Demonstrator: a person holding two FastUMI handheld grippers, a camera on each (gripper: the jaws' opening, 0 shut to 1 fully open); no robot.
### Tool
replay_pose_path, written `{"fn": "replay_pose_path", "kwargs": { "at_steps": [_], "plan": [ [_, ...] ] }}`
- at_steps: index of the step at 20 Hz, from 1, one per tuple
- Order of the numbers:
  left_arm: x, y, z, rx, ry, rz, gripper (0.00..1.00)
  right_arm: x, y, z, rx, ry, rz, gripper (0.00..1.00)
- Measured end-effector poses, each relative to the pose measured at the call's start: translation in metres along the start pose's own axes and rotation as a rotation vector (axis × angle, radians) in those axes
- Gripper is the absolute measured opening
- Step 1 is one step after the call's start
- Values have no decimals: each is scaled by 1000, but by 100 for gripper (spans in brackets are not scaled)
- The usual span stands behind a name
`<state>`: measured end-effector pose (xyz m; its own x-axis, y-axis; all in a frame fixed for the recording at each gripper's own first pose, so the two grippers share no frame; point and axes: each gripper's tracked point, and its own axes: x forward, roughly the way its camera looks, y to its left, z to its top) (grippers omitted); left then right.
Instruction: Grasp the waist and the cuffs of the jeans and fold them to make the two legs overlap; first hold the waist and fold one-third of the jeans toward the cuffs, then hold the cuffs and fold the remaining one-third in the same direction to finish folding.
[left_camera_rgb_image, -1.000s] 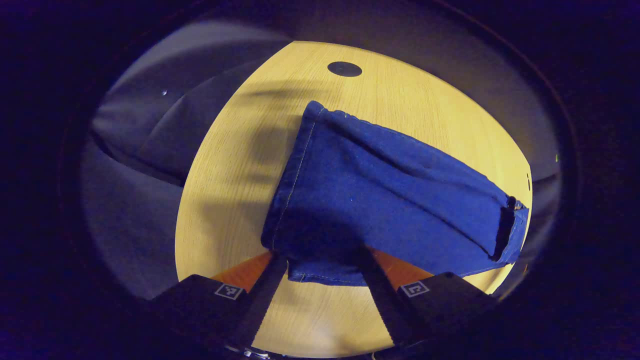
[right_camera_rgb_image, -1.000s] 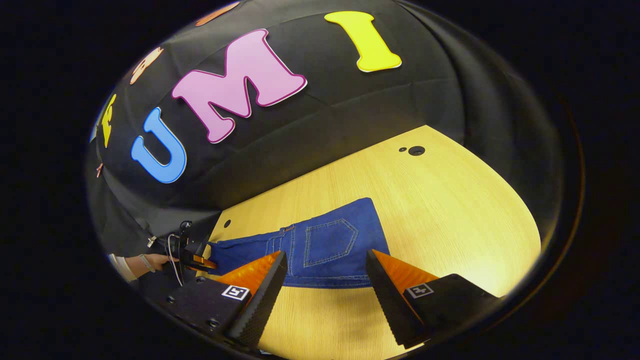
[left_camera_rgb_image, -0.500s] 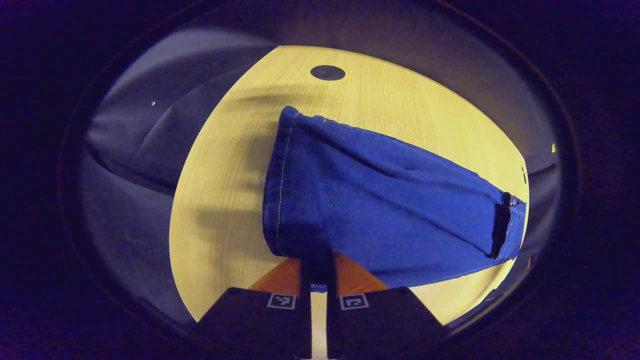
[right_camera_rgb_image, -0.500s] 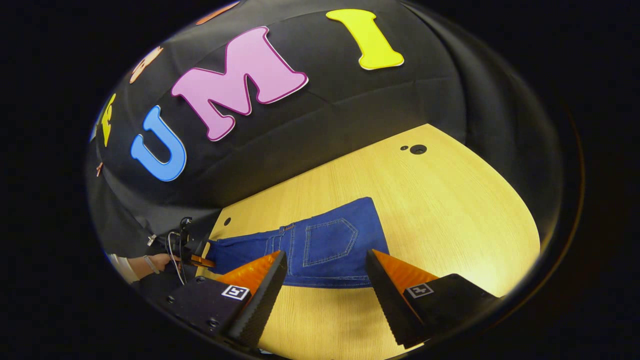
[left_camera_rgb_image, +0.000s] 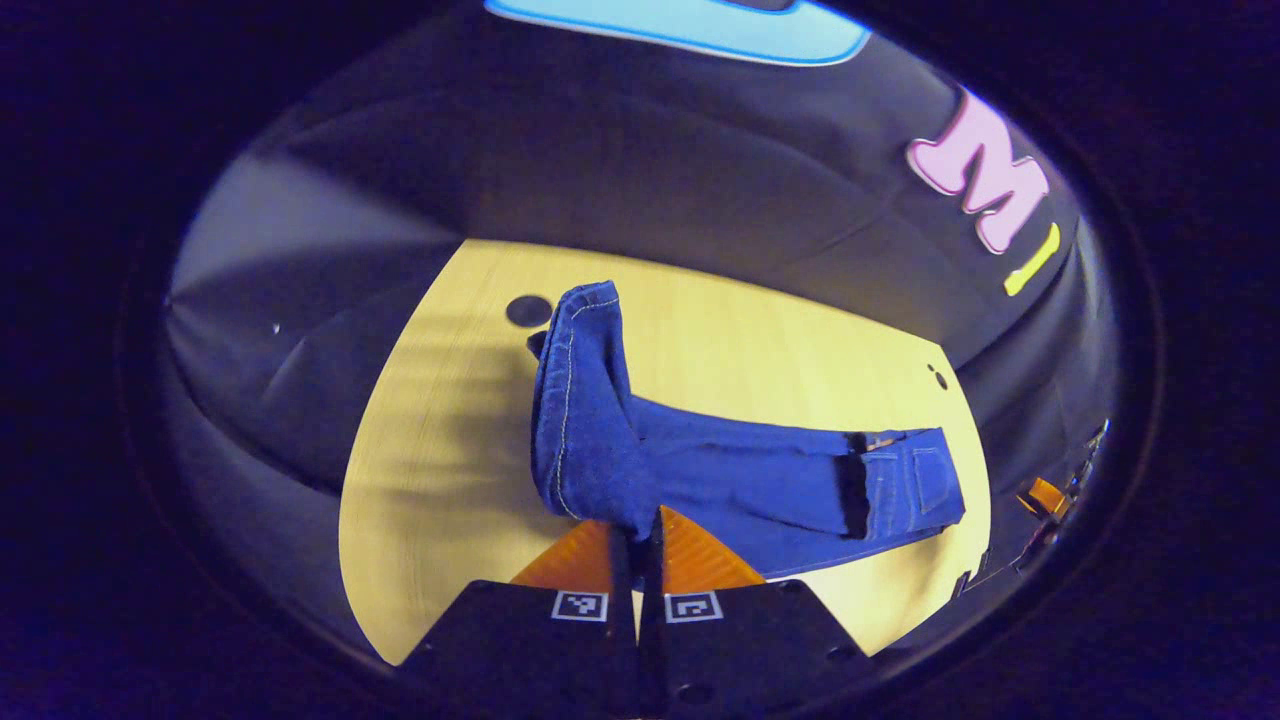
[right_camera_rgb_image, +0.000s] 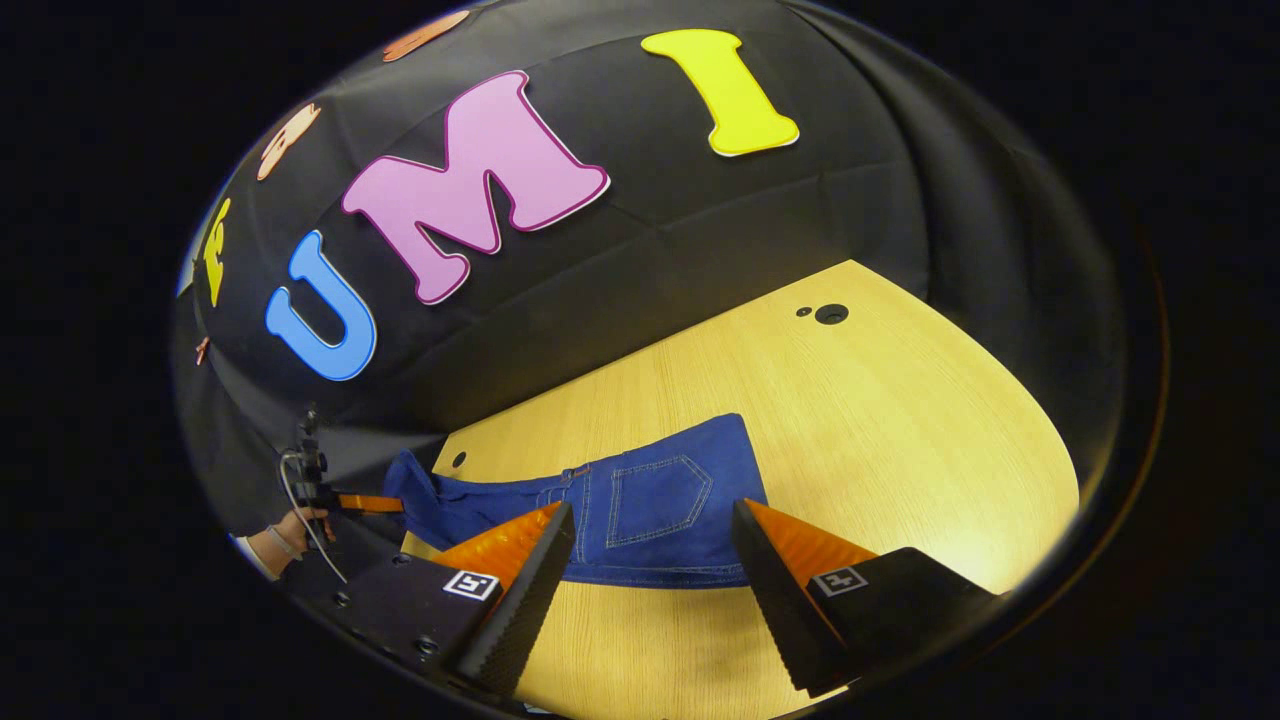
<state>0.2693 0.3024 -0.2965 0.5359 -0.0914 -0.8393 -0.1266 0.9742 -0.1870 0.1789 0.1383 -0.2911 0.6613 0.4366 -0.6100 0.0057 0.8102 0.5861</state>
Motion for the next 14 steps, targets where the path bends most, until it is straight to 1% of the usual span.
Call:
{"fn": "replay_pose_path", "kwargs": {
  "at_steps": [3,4,5,6,7,8,9,11,12,14],
  "plan": [
    [-25,-100,36,18,-90,-171,6,-3,1,3,-9,-7,14,97],
    [-31,-131,48,47,-115,-211,6,-5,2,5,-14,-9,20,97],
    [-35,-162,58,94,-132,-234,6,-7,1,8,-18,-16,24,97],
    [-34,-182,61,144,-134,-259,6,-10,0,10,-20,-23,27,97],
    [-32,-213,63,177,-124,-290,6,-12,-2,12,-18,-30,29,97],
    [-27,-241,63,198,-101,-330,6,-16,-3,15,-14,-39,35,97],
    [-15,-271,52,212,-69,-365,6,-19,-4,18,-12,-47,39,97],
    [21,-321,19,248,-6,-390,6,-27,-13,22,-18,-60,37,97],
    [43,-337,3,284,13,-385,6,-30,-18,23,-25,-64,32,97],
    [84,-355,-26,318,101,-343,6,-35,-34,20,-49,-56,13,97]
  ]
}}
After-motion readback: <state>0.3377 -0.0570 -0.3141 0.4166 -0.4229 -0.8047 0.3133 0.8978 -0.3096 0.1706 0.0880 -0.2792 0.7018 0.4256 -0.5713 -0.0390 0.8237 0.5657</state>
